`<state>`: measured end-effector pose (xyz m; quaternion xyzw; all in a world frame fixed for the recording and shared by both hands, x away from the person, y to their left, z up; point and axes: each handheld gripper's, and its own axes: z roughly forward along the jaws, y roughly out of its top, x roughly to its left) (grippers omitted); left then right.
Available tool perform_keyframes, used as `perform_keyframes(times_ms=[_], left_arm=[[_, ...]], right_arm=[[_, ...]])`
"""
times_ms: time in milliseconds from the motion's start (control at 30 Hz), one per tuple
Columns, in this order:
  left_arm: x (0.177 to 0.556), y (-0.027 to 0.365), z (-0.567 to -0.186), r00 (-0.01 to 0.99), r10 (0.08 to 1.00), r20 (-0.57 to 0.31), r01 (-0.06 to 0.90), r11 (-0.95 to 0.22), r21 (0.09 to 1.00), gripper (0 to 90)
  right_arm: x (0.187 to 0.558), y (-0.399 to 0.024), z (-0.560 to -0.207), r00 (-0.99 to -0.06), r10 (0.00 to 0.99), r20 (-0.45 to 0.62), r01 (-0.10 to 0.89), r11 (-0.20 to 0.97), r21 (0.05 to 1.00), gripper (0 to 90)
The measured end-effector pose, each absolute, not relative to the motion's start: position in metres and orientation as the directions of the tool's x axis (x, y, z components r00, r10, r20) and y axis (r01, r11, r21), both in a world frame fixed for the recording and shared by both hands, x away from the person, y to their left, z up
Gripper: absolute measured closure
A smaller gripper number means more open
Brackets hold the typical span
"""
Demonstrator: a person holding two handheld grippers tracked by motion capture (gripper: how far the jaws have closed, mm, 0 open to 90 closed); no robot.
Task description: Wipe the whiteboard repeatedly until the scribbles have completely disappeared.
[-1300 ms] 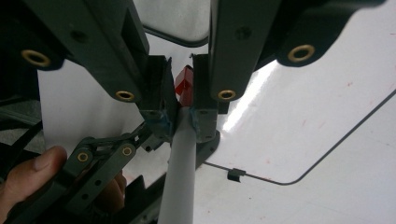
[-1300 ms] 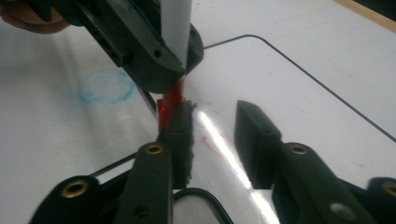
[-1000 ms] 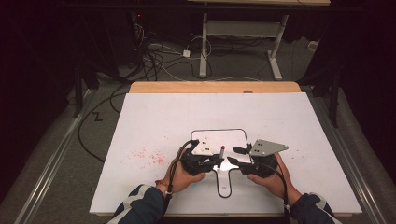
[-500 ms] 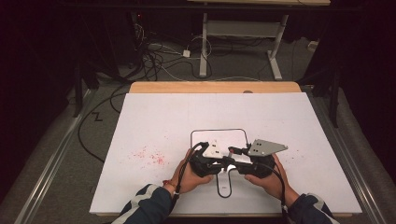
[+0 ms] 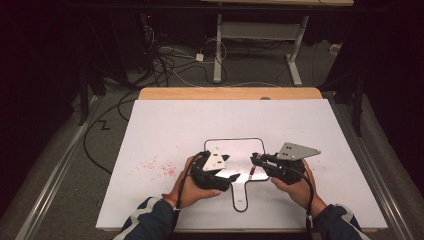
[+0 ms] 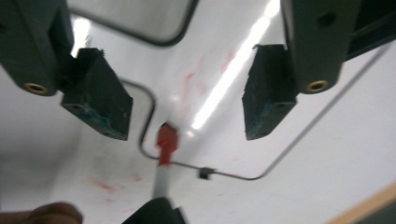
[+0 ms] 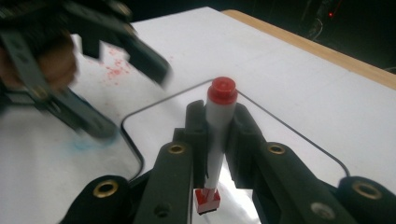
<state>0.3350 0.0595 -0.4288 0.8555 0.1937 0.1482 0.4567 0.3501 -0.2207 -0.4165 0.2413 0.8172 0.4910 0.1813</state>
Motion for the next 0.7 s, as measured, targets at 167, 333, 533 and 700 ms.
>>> perform_keyframes(times_ms=[167, 333, 533, 700], left_arm=[[0.324, 0.102, -0.435, 0.833, 0.540, 0.123, 0.212, -0.516, 0.830, 22.8], [0.312, 0.141, -0.454, 0.768, 0.622, 0.153, 0.278, -0.538, 0.796, 20.0], [0.299, 0.170, -0.467, 0.731, 0.672, 0.120, 0.351, -0.521, 0.778, 20.0], [0.295, 0.174, -0.465, 0.721, 0.686, 0.099, 0.359, -0.492, 0.793, 20.3]], right_arm=[[0.360, -0.229, -0.419, -0.808, 0.584, -0.076, 0.225, 0.426, 0.876, 81.0], [0.366, -0.232, -0.425, -0.820, 0.569, -0.057, 0.236, 0.427, 0.873, 81.1], [0.365, -0.224, -0.427, -0.839, 0.541, -0.054, 0.218, 0.426, 0.878, 81.2], [0.366, -0.210, -0.428, -0.859, 0.510, -0.054, 0.200, 0.431, 0.880, 81.3]])
